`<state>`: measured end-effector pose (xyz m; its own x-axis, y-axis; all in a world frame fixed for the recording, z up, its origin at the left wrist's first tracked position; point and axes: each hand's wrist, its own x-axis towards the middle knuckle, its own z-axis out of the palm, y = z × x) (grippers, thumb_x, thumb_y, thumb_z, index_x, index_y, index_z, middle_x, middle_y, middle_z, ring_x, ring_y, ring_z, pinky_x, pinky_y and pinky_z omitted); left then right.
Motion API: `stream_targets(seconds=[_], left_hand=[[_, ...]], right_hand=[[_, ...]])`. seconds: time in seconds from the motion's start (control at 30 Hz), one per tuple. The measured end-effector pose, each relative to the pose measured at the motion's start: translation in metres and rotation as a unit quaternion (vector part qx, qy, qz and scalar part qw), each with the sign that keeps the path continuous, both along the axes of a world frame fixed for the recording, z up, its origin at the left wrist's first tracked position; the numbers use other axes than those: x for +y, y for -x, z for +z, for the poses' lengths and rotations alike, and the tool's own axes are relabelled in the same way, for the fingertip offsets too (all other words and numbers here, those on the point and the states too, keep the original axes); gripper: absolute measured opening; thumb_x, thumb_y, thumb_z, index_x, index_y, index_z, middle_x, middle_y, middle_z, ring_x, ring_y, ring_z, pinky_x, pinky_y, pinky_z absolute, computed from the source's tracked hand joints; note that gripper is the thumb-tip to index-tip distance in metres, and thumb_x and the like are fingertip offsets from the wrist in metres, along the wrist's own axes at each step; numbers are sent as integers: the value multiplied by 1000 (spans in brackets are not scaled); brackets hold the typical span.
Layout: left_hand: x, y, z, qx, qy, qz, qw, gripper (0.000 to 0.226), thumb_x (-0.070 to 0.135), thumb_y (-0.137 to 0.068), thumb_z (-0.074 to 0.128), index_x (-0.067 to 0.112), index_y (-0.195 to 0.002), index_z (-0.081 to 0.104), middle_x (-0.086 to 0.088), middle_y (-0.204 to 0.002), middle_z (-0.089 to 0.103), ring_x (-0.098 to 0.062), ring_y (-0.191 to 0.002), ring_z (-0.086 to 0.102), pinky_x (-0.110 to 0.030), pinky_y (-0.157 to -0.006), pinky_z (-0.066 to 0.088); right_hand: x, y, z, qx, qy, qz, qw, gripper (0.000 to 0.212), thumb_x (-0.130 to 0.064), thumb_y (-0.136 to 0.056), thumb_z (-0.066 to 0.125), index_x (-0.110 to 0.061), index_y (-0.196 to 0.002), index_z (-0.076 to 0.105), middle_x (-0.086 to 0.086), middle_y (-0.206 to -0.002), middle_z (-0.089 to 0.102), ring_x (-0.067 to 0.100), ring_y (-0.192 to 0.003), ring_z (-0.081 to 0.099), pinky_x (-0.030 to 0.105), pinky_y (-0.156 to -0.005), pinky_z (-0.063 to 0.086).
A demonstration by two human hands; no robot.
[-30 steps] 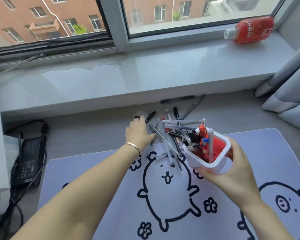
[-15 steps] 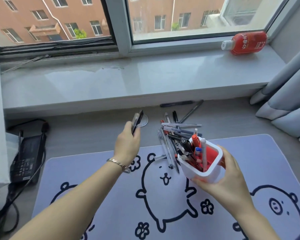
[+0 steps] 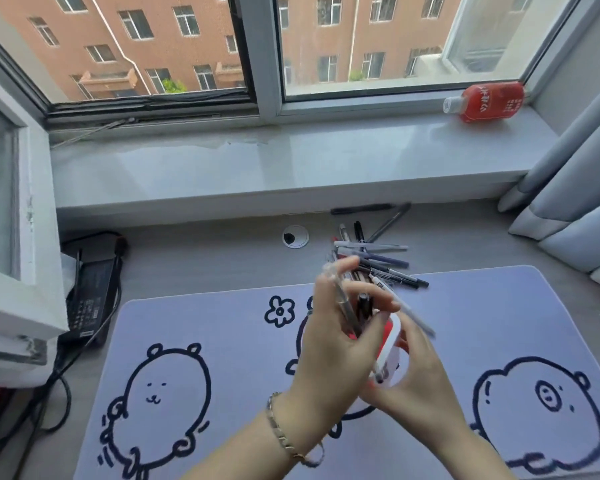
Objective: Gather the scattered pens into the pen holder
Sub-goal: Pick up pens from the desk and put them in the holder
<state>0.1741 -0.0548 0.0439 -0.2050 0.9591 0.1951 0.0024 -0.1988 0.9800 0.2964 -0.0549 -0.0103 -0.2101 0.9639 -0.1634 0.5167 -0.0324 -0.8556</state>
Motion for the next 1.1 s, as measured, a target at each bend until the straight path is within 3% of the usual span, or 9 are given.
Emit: stream_targets(seconds=[0.07, 0.17, 0.33, 0.57, 0.73, 0.83, 0.93, 1.0, 1.1], left_hand=[[0, 6, -9, 94, -70, 22, 993, 73, -7, -80, 62, 40, -126, 29, 7, -93, 60, -11, -85, 69, -30, -77, 57], [4, 10, -17, 158, -110, 24, 981, 60, 0, -85, 55, 32, -128, 28, 4, -94, 56, -8, -88, 66, -24, -81, 54], [9, 5, -14, 69, -63, 56, 994, 26, 5, -95, 43, 24, -111, 52, -2, -94, 58, -10, -92, 66, -22, -83, 52], [26, 16, 10, -54, -16, 159, 986, 22, 10, -96, 42, 22, -92, 59, 15, -59, 51, -6, -55, 46, -17, -55, 43], [39, 20, 24, -124, -34, 229, 965, 22, 16, -96, 42, 19, -80, 57, 14, -49, 45, -5, -48, 38, -18, -49, 37], [30, 16, 14, -28, -42, 195, 979, 18, 21, -94, 44, 24, -82, 57, 10, -56, 48, -8, -52, 46, -21, -54, 43], [14, 16, 0, 158, -43, 66, 984, 16, 23, -93, 42, 24, -88, 57, 5, -76, 53, -8, -68, 54, -19, -68, 48], [4, 20, -10, 297, -39, -36, 953, 22, 21, -94, 39, 13, -94, 59, 2, -90, 58, -7, -86, 54, -18, -83, 44], [-9, 29, -23, 463, -66, -80, 880, 31, 26, -98, 29, 14, -107, 57, -1, -112, 66, -13, -119, 47, -34, -108, 26]], right_hand=[[-3, -4, 1, 9, 5, -10, 1000, 87, -41, -43, 78, -47, -121, 41, -23, -115, 52, -2, -104, 53, 26, -82, 50], [-6, -8, 5, 10, 8, -6, 1000, 90, -32, -45, 86, -48, -120, 40, -26, -116, 49, -6, -104, 51, 22, -80, 48], [-9, -7, 5, 4, 22, 10, 1000, 90, -34, -47, 85, -48, -123, 38, -19, -118, 53, 0, -106, 54, 26, -86, 50], [-12, -6, 4, -40, -1, 35, 999, 91, -39, -48, 80, -42, -128, 36, -21, -121, 48, 2, -108, 50, 25, -86, 48], [-15, -3, 3, -44, -3, 40, 998, 94, -37, -47, 81, -47, -127, 34, -26, -121, 45, -1, -108, 48, 26, -87, 49], [-16, -4, 6, -31, -2, 38, 999, 92, -36, -46, 80, -51, -124, 34, -32, -118, 42, -7, -107, 47, 21, -83, 47], [-12, -7, 11, -26, -15, 31, 999, 91, -38, -43, 77, -48, -124, 36, -31, -119, 43, -15, -109, 40, 15, -78, 43], [-10, -8, 13, -33, -26, 32, 999, 90, -39, -43, 76, -48, -123, 35, -32, -119, 42, -20, -108, 36, 12, -75, 40], [-7, -8, 12, -40, -31, 42, 998, 92, -39, -43, 77, -51, -123, 33, -32, -121, 42, -20, -109, 37, 12, -76, 39]])
